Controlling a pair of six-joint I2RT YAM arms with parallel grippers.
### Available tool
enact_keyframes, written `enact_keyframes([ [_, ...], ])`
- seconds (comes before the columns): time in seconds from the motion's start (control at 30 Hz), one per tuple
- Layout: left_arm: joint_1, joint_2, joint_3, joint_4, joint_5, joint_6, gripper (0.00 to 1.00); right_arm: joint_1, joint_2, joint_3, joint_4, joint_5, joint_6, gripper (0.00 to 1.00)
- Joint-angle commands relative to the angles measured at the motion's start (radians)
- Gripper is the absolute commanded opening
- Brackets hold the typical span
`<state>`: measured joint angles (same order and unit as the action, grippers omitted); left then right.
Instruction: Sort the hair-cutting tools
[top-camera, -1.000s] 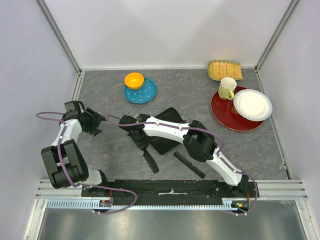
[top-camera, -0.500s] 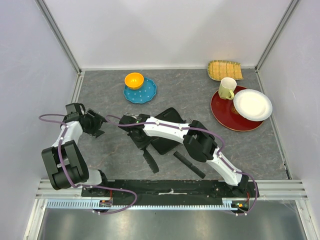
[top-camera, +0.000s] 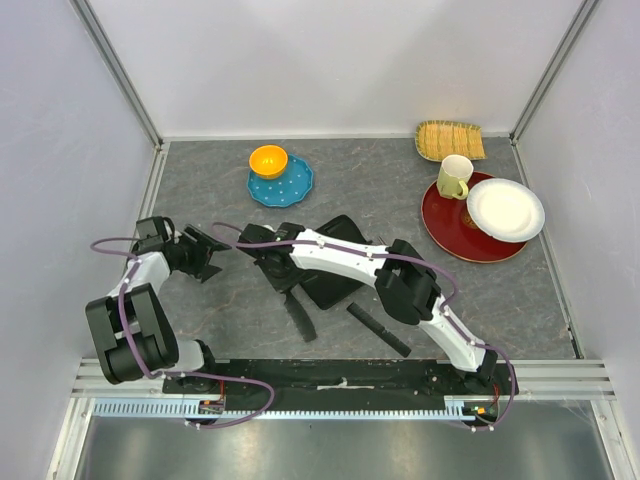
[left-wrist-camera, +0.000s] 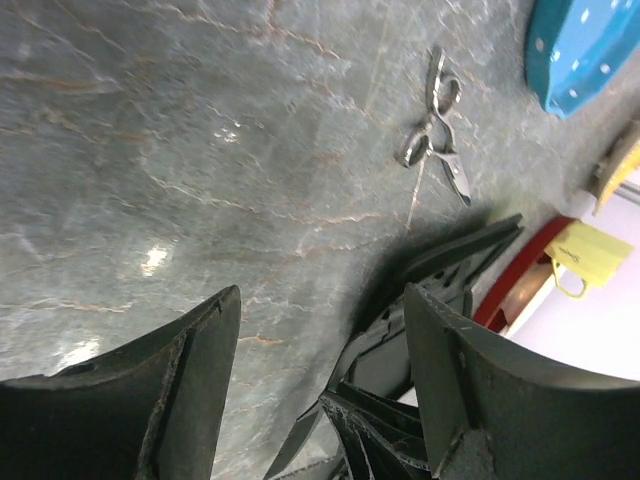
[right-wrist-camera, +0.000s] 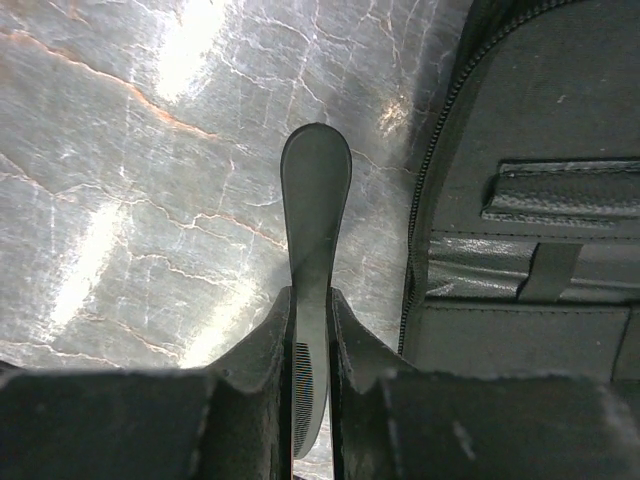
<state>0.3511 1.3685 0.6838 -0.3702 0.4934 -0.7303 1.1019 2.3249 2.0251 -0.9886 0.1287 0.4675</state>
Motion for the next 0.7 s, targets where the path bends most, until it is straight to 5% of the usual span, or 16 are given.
enact_keyframes([
  [0.0,-0.006,-0.035,-0.039,0.120,0.161,-0.040,0.72,-0.005,-0.082,0.021,0.010,0.025,0.013,0.15],
  [0.3,-0.119,-0.043,-0.066,0.266,0.310,-0.037,0.74,-0.017,-0.134,0.035,0.021,0.005,0.022,0.15],
  [0.67,-0.288,-0.034,-0.089,0.431,0.332,-0.101,0.76,-0.039,-0.208,0.027,0.076,-0.034,0.048,0.15],
])
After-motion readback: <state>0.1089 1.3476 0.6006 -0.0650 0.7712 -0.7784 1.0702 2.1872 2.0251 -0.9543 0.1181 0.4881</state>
